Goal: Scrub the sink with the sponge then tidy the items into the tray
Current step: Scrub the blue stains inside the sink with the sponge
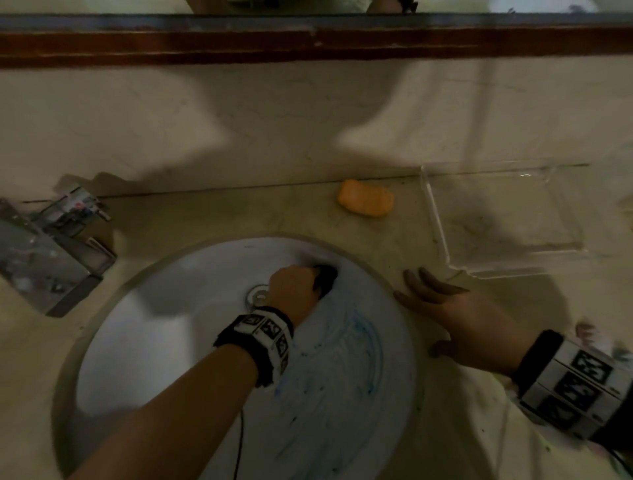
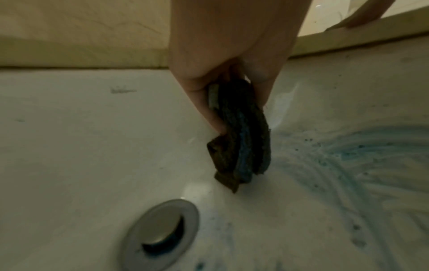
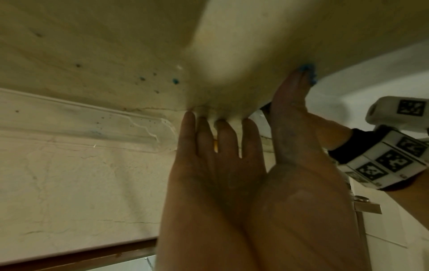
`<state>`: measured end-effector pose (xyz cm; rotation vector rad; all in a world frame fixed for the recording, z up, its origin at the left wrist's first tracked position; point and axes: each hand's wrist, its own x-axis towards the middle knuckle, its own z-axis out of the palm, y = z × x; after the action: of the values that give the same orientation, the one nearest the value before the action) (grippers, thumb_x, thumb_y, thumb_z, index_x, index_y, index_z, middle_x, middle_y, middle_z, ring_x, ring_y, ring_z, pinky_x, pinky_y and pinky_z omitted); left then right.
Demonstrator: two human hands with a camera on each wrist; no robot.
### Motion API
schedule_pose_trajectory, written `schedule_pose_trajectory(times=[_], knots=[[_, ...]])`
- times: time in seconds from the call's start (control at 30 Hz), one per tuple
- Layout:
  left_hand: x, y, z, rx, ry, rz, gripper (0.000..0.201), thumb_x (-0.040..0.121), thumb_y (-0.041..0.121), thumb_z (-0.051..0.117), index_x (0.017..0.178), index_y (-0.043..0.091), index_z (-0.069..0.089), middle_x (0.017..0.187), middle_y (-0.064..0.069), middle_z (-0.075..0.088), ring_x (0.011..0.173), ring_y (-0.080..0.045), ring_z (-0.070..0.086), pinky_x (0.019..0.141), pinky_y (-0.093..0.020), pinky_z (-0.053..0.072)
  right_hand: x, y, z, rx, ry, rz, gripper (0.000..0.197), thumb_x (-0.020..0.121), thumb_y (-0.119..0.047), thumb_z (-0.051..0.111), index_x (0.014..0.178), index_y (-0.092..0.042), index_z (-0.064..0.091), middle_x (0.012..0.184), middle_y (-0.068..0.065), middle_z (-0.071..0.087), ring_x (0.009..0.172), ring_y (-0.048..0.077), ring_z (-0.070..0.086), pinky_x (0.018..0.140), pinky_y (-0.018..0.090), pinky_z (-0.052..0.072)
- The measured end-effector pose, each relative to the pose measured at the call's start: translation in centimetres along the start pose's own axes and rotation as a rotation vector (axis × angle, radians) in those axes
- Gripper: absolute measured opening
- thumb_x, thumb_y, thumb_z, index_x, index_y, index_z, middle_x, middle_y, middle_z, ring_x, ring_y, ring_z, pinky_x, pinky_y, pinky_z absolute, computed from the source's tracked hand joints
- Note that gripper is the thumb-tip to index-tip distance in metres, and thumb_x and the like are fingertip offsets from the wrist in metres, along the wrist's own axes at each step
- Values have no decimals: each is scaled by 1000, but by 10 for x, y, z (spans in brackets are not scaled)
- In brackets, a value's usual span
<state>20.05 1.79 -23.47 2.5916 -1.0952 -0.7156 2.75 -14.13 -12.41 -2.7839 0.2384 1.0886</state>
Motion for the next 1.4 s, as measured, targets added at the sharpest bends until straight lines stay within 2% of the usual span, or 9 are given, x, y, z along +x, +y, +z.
schedule_pose_trajectory(times=[0.17,0.33,0.57,0.7,0.8,1.0,1.13,1.23,1.4], knots=[[9,19,21,9,-56,-64,43,97,21,43,55,15,38,102,-14,69,85,-23,61,54,-24,28,1,3,3,43,26,-7,101,84,-34,65,138,-33,-20,140,-7,-32,133,10,-26,120,30,14],[0,15,35,-11,-72,48,23,91,21,54,102,11,71,102,-14,71,89,-29,67,64,-27,42,2,4,2,28,16,-7,99,85,-38,62,129,-29,-27,141,-6,-33,144,15,-21,123,33,12],[-28,15,53,61,-215,176,27,80,8,60,104,9,72,106,-15,70,99,-29,65,87,-32,49,1,0,0,30,3,1,97,85,-37,62,146,-33,-13,139,-8,-33,142,12,-21,122,30,16],[-43,17,42,72,-337,101,18,57,24,82,73,18,76,77,-1,74,74,-13,70,62,-17,47,1,0,0,62,11,-5,94,83,-34,66,148,-33,-3,139,-8,-30,147,17,-14,121,35,20],[-39,15,31,-20,-343,86,18,87,18,59,75,6,67,75,-7,61,81,-16,58,66,-25,39,1,0,1,62,30,0,96,82,-31,68,148,-34,-1,139,-9,-30,148,17,-12,119,37,25],[-2,6,-2,-319,-42,-161,47,88,12,54,44,15,37,51,2,41,63,-20,49,60,-27,36,1,2,1,45,33,0,95,83,-33,67,148,-36,-3,138,-13,-31,141,8,-20,119,33,23],[10,31,1,-342,-75,-126,29,89,10,51,67,-5,61,76,-20,63,77,-32,60,70,-39,45,3,5,4,44,27,1,96,83,-37,66,147,-37,-5,138,-11,-32,138,7,-22,121,31,19],[5,41,17,-214,-129,-82,37,92,9,46,54,9,44,62,-3,47,69,-20,51,65,-32,35,4,7,6,58,28,3,99,82,-37,66,144,-36,-12,139,-11,-32,138,6,-22,121,29,13],[-23,56,42,-79,-284,110,28,93,7,46,115,3,62,120,-17,63,110,-30,59,93,-36,45,4,8,5,57,18,4,100,83,-39,65,130,-32,-23,139,-10,-33,133,5,-26,122,30,10]])
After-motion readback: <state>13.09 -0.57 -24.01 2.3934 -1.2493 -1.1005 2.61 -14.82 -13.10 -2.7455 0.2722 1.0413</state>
